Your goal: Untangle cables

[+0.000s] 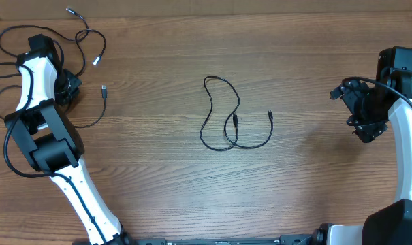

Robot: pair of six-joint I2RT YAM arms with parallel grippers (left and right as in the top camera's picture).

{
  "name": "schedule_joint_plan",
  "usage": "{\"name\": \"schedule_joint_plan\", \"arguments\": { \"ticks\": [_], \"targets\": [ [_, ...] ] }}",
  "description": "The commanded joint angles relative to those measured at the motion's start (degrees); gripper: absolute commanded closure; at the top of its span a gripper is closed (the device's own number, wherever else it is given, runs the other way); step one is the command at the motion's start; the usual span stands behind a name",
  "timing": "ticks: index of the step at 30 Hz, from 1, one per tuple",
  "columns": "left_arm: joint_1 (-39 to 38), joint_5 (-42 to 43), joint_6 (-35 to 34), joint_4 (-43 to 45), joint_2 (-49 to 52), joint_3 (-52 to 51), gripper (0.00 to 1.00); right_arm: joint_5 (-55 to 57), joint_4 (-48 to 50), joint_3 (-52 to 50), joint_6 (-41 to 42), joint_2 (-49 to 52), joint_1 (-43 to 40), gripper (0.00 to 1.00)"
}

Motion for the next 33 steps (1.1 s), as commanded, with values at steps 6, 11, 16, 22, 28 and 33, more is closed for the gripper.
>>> {"name": "schedule_joint_plan", "arguments": {
  "ticks": [6,11,16,22,28,33],
  "targets": [
    [0.4,-1.4,-4.2,-1.3,0.0,0.4,0.96,0.5,0.3,0.5,0.2,0.2,-0.1,0.00],
    [0.4,-5.2,-6.3,-3.3,-0.1,2.2,0.96,0.5,0.3,0.5,0.2,0.2,-0.1,0.00],
    [0.4,-6.2,-6.5,-4.9,-0.1,4.4,0.96,0.5,0.3,0.5,0.2,0.2,-0.1,0.00],
    [0.4,-6.8,-7.7,-7.5,-0.1,8.4,0.96,0.5,0.3,0.5,0.2,0.2,-0.1,0.00],
    [0.8,-9.0,-15.0,-12.7,-0.1,11.4,0.96,0.5,0.3,0.5,0.2,0.2,-0.1,0.00],
    [2.5,-10.2,-18.1,-15.6,-0.1,11.5,0.96,0.5,0.3,0.5,0.2,0.2,-0.1,0.00]
  ]
}}
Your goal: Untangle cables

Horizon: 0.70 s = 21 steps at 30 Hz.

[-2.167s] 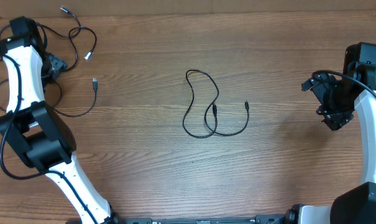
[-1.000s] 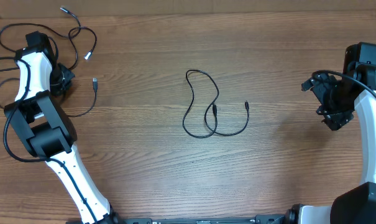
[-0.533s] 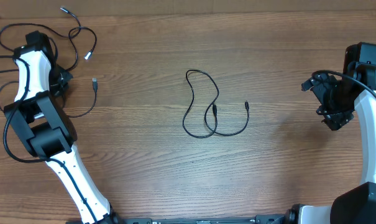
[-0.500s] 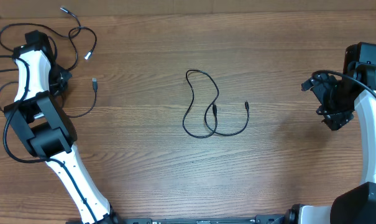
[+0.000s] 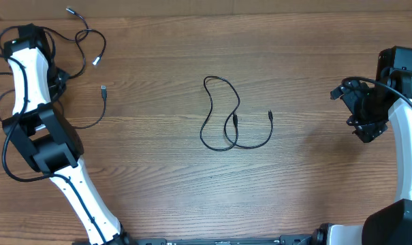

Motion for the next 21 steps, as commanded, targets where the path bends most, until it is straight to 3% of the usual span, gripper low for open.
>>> {"name": "schedule_joint_plan", "arguments": {
  "ticks": [1,8,9,10,12,14,16,21],
  "targets": [
    [2.3,-2.5,-4.3,-1.0,-0.1,1.3,0.96,0.6,0.3,0.5,0.2,0.2,-0.1,0.00],
    [5.2,-2.4,-3.4,-2.7,-0.1,1.1,0.94,0.5,0.3,0.5,0.2,0.2,-0.1,0.00],
    [5.3,-2.3,-3.4,-2.8,-0.1,1.0,0.89,0.6,0.3,0.5,0.2,0.2,-0.1,0.00],
    [5.4,-2.2,-3.4,-2.9,-0.1,1.0,0.78,0.6,0.3,0.5,0.2,0.2,-0.1,0.00],
    [5.4,-1.4,-2.6,-2.8,-0.1,1.0,0.45,0.6,0.3,0.5,0.2,0.2,-0.1,0.00],
    [5.4,-0.2,-0.5,-2.3,-0.1,1.0,0.20,0.5,0.3,0.5,0.2,0.2,-0.1,0.00],
    [5.4,1.6,1.6,-1.8,-0.1,1.0,0.14,0.5,0.3,0.5,0.2,0.2,-0.1,0.00],
    [5.4,5.1,5.8,-1.9,-0.1,1.1,0.11,0.5,0.3,0.5,0.2,0.2,-0.1,0.00]
  ]
}}
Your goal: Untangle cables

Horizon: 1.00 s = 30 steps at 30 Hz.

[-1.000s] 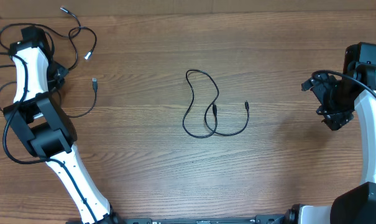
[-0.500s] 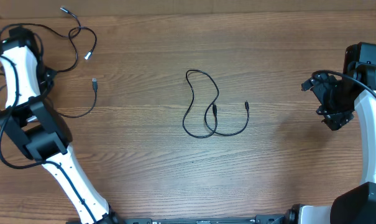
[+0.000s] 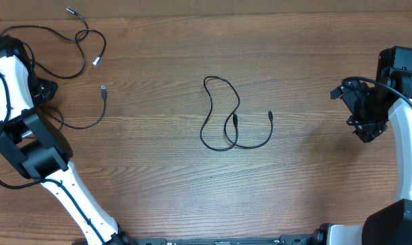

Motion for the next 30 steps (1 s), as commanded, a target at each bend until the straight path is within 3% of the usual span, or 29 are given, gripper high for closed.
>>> {"name": "schedule_joint_plan", "arguments": {
  "ticks": [1,5,10,17,19,20,25,30],
  "targets": [
    [-0.3,3.9,6.1,-0.1,-0.1,1.1,0.09,0.6,0.1,0.5,0.2,0.2,-0.1,0.00],
    [-0.2,4.6,9.7,-3.8,-0.4,3.3,0.00,0.6,0.1,0.5,0.2,0.2,-0.1,0.00],
    [-0.1,10.9,13.6,-7.9,-1.9,10.4,0.00,0.6,0.1,0.5,0.2,0.2,-0.1,0.00],
    [-3.0,43.9,25.4,-5.7,-6.1,15.5,0.01,0.6,0.1,0.5,0.2,0.2,-0.1,0.00],
    [-8.3,59.1,34.2,-5.6,-6.5,15.4,0.00,0.6,0.1,0.5,0.2,0.2,-0.1,0.00],
    [-10.3,60.8,36.2,-6.0,-6.4,15.3,0.00,0.6,0.1,0.5,0.2,0.2,-0.1,0.00],
    [-23.8,50.8,39.7,-7.9,-6.2,14.9,0.00,0.6,0.1,0.5,0.2,0.2,-0.1,0.00],
    [-36.0,33.4,34.4,-7.1,-5.2,14.9,0.00,0.6,0.1,0.5,0.2,0.2,-0.1,0.00]
  ]
}}
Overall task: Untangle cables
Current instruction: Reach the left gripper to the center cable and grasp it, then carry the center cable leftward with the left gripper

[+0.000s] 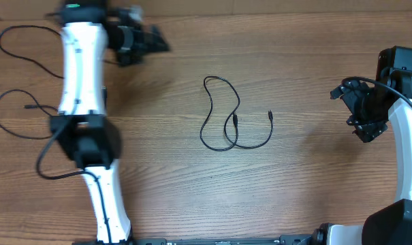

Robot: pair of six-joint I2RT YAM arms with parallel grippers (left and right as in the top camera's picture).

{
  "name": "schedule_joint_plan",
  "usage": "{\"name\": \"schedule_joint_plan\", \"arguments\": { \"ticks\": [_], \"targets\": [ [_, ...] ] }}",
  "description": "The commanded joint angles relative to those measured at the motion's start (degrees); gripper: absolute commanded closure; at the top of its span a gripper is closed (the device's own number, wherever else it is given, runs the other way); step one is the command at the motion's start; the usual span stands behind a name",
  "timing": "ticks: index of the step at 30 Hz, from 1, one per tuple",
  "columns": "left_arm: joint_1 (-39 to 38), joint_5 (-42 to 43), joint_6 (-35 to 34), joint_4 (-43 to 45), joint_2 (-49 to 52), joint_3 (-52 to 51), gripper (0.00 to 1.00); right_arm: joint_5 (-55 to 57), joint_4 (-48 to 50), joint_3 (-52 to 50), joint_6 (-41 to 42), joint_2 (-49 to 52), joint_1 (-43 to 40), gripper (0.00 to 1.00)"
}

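Observation:
One thin black cable [234,120] lies in loose crossing loops at the middle of the table, with both plug ends free. More black cable [28,107] lies in loops at the far left, partly hidden under my left arm. My left gripper [151,42] is blurred near the table's back edge, right of those left cables and up-left of the middle cable. Whether it holds anything does not show. My right gripper [366,128] hangs at the right side, well away from every cable, and its jaws cannot be made out.
Brown wooden table [308,190]. The white left arm [80,75] stands across the left cable cluster. The right arm's own black lead [396,87] runs along its wrist.
My left arm has swung from the far left edge towards the right. Its gripper now sits near the back edge, past the left cables. The middle cable and right arm have not moved.
My left gripper was down among the left cable cluster. At the two following moments it stood further left, up to the table's left edge. Now it is right of the cluster at the back. The middle cable and right arm stayed still throughout.

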Motion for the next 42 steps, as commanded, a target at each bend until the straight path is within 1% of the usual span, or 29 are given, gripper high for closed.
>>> {"name": "schedule_joint_plan", "arguments": {
  "ticks": [1,4,5,8,11,15,17,20,23,24,27,29,31,33,34,39,42],
  "targets": [
    [-8.8,-15.7,-2.4,0.6,0.4,0.5,0.00,0.6,0.2,0.5,0.2,0.2,-0.1,0.00],
    [-13.7,-20.9,-4.5,1.1,2.3,0.5,0.00,0.5,0.2,0.5,0.2,0.2,-0.1,0.00],
    [-15.3,-23.3,-6.2,1.3,3.2,0.5,0.00,0.5,0.2,0.5,0.2,0.2,-0.1,0.00],
    [-18.5,-28.6,-9.0,2.9,5.7,0.5,0.00,0.5,0.2,0.5,0.2,0.2,-0.1,0.00],
    [-20.5,-29.2,-9.3,4.7,7.9,0.5,0.00,0.5,0.2,0.5,0.2,0.2,-0.1,0.00],
    [-21.8,-29.2,-13.1,7.5,11.2,0.5,0.01,0.5,0.2,0.5,0.2,0.2,-0.1,0.00],
    [-21.8,-27.5,-13.7,7.8,12.6,0.5,0.02,0.6,0.2,0.5,0.2,0.2,-0.1,0.00],
    [-21.8,-25.2,-13.6,7.7,13.9,0.5,0.12,0.6,0.2,0.5,0.2,0.2,-0.1,0.00],
    [-21.9,-25.2,-13.6,7.7,14.3,0.5,0.23,0.5,0.2,0.5,0.2,0.2,-0.1,0.00],
    [-21.9,-25.3,-13.6,7.7,14.3,0.5,0.25,0.6,0.2,0.5,0.2,0.2,-0.1,0.00],
    [-21.9,-25.3,-13.6,7.9,14.3,0.5,0.42,0.5,0.1,0.5,0.2,0.2,-0.1,0.00],
    [-21.8,-25.4,-13.6,7.9,14.3,0.5,0.60,0.5,0.2,0.5,0.2,0.2,-0.1,0.00],
    [-21.8,-25.8,-13.6,7.7,14.2,0.5,0.74,0.6,0.2,0.5,0.2,0.2,-0.1,0.00],
    [-21.8,-25.9,-12.7,7.0,13.9,0.9,0.93,0.5,0.2,0.5,0.2,0.2,-0.1,0.00],
    [-21.8,-26.1,-12.3,6.4,13.6,1.3,0.96,0.6,0.2,0.5,0.2,0.2,-0.1,0.00],
    [-21.7,-29.6,-12.3,1.6,10.9,6.9,0.96,0.6,0.2,0.5,0.2,0.2,-0.1,0.00],
    [-21.8,-30.5,-12.6,-2.5,6.9,11.6,0.96,0.5,0.2,0.5,0.2,0.2,-0.1,0.00]
  ]
}}
